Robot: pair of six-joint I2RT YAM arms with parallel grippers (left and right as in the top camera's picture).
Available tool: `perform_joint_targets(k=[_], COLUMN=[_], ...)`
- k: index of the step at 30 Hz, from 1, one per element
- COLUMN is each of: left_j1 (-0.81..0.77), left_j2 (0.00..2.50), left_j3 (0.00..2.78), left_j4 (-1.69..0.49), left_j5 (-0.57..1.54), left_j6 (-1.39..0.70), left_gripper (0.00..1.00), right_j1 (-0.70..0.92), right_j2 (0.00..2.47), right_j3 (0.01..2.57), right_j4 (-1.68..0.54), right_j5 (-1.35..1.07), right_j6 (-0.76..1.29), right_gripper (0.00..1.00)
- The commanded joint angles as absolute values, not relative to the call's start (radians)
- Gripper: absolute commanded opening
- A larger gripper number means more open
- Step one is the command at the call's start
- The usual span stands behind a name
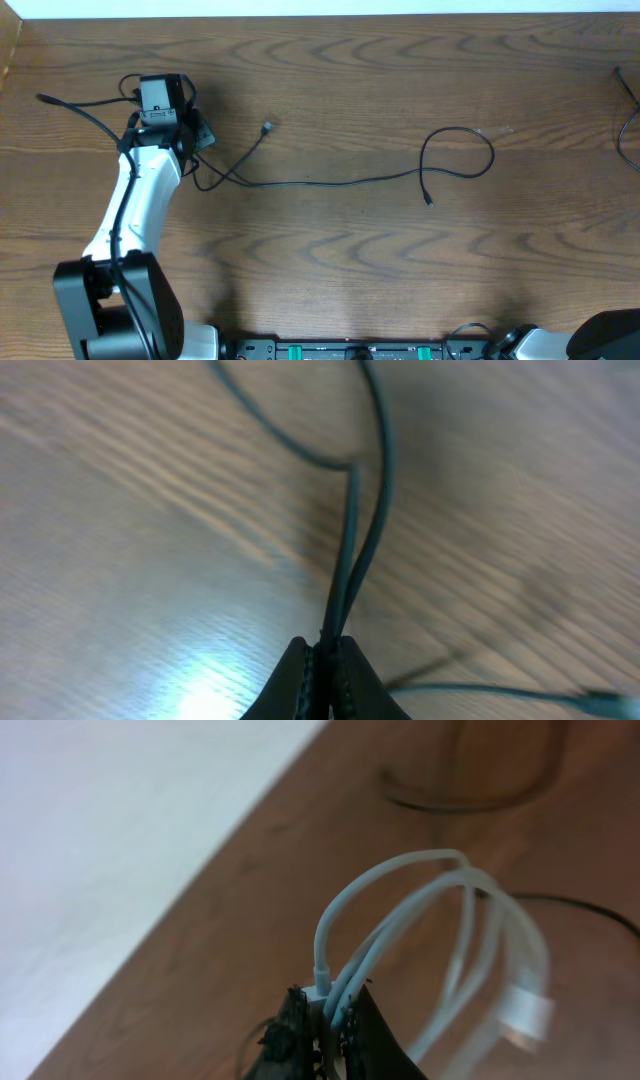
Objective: Untangle cables
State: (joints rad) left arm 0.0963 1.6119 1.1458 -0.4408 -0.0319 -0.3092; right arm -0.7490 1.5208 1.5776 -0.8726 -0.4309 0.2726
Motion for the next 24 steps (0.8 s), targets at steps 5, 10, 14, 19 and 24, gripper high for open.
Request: perform_joint_targets(k=[5, 10, 14, 19, 24], left_j1=[0.047, -0.010, -0.049, -0.074, -0.076], left_j2=[1.461, 1.415, 1.412, 1.412, 1.412], left_j3=[1.162, 1.162, 1.162, 1.162, 1.162], left_j4=[-0.438, -0.440, -0.451, -0.455, -0.466], left_j5=[0.124, 0.124, 0.123, 0.120, 0.120], left_j6=[-0.262, -0.262, -0.261, -0.229, -0.229], left_gripper=[0.08, 0.08, 0.08, 0.08, 0.08], right_j1=[-0.739, -0.743, -0.776, -0.823, -0.883], right_j2=[1.546, 1.599, 1.665, 1.752, 1.822], right_j3=[1.589, 1.588, 1.588, 1.588, 1.588], right_j4=[-0.968, -1.003, -0.959, -0.937, -0.933], right_j5=[0.078, 0.282, 0.278, 0.206, 0.209], right_j6=[0.461, 0.539, 0.538, 0.535, 0.554], right_gripper=[0.01, 0.01, 0.01, 0.01, 0.06])
